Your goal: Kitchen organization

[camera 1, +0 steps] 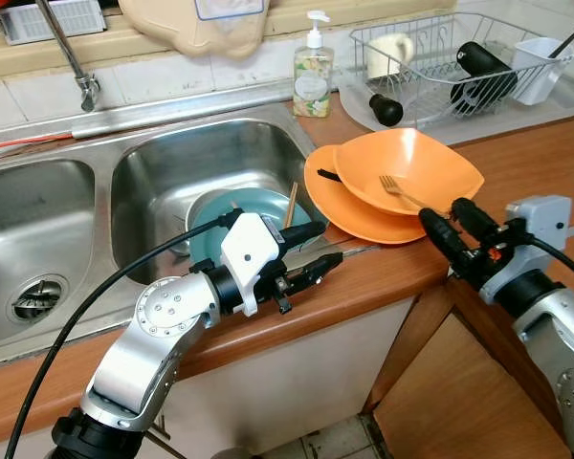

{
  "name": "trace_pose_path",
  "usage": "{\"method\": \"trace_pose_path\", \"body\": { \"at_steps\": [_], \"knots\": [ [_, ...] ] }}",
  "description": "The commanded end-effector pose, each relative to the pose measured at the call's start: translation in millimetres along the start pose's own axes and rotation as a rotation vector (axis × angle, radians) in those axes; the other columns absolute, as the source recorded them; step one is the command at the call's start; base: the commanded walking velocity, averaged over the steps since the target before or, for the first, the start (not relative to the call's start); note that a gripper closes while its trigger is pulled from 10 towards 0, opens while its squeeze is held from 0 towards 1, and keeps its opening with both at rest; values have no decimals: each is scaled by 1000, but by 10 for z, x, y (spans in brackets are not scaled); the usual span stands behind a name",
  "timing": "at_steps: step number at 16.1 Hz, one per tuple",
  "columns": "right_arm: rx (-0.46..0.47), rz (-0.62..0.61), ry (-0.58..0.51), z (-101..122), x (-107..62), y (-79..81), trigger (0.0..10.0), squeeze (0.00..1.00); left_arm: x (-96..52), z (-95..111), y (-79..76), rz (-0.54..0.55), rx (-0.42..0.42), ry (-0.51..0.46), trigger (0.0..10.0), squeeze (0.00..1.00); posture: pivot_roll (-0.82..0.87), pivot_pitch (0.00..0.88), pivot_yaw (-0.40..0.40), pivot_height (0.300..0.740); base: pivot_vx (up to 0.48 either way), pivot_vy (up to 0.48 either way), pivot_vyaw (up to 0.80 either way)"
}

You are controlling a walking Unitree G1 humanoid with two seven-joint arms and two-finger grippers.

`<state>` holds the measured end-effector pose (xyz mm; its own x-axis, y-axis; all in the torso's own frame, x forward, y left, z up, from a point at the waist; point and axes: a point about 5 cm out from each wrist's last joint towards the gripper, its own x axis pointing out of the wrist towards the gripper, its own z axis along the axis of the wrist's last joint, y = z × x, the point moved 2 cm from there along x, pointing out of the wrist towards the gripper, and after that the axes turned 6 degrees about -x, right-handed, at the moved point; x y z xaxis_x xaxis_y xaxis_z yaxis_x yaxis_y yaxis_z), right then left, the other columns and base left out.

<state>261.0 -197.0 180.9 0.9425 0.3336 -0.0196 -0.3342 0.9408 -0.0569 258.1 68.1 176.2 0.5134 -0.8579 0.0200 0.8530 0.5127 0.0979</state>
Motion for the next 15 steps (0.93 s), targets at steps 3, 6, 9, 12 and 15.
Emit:
{"method": "trace_pose_path", "body": {
  "at_steps": [3, 6, 9, 12, 15],
  "knots": [
    [4, 6, -8, 8, 34, 9, 0, 0, -22, 6, -19, -4, 10, 9, 10000, 0, -46, 0, 65, 740, 0, 0, 0],
    [7, 6, -11, 8, 43, 15, 0, 0, -23, -1, -22, -7, 14, 14, 10000, 0, -45, 0, 66, 740, 0, 0, 0],
    [6, 8, -10, 2, 46, 19, 0, 0, -26, -13, -29, -11, 19, 21, 10000, 0, -46, 0, 66, 740, 0, 0, 0],
    [5, 4, -12, 9, 47, 12, 0, 0, -28, -20, -33, -13, 24, 26, 10000, 0, -46, 0, 66, 740, 0, 0, 0],
    [-6, 0, -32, 71, 49, -9, 0, 0, -21, -9, -22, -11, 50, 29, 10000, 0, -45, 0, 66, 740, 0, 0, 0]
  ]
}}
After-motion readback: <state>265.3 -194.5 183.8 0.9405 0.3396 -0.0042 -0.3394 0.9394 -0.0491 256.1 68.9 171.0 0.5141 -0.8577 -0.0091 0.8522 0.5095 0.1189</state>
